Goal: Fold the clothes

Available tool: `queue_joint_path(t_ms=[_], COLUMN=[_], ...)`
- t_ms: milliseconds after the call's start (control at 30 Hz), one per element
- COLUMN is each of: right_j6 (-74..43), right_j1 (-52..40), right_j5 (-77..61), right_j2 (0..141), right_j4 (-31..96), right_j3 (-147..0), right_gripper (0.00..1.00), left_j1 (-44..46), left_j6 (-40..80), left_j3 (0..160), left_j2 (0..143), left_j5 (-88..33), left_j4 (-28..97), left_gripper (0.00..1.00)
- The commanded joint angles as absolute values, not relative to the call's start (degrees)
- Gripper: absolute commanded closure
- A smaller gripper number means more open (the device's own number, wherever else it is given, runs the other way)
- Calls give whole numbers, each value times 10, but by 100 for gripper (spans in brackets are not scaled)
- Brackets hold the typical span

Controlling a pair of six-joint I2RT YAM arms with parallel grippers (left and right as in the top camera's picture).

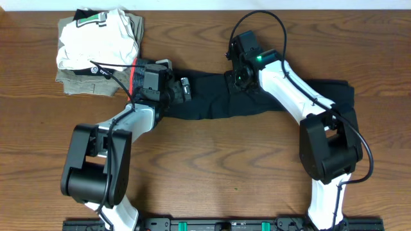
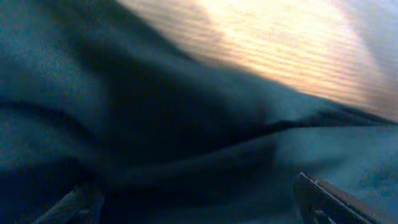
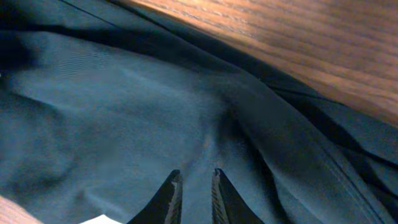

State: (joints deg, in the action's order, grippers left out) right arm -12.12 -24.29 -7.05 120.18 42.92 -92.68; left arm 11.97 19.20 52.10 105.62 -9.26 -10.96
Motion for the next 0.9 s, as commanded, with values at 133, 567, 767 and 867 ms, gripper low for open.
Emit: queue_joint_path(t_ms=[133, 567, 767, 867], right_j6=[-146, -121, -122, -122], right_j1=[-219, -121, -78, -63], right_j5=[-60, -16, 61, 110], right_j2=[1233, 1265, 1277, 1268], right_j4=[448, 493, 505, 522], right_j3=[-929, -929, -930, -937], right_gripper=[83, 84, 91, 93], left_j1=[119, 73, 48, 43], left_j6=[182, 182, 182, 179], left_j3=[522, 522, 522, 522], left_j2=[1065, 1067, 1067, 1067], left_j5=[3, 12, 11, 11], left_j4=[-94, -60, -48, -48], left_gripper=[2, 2, 2, 2])
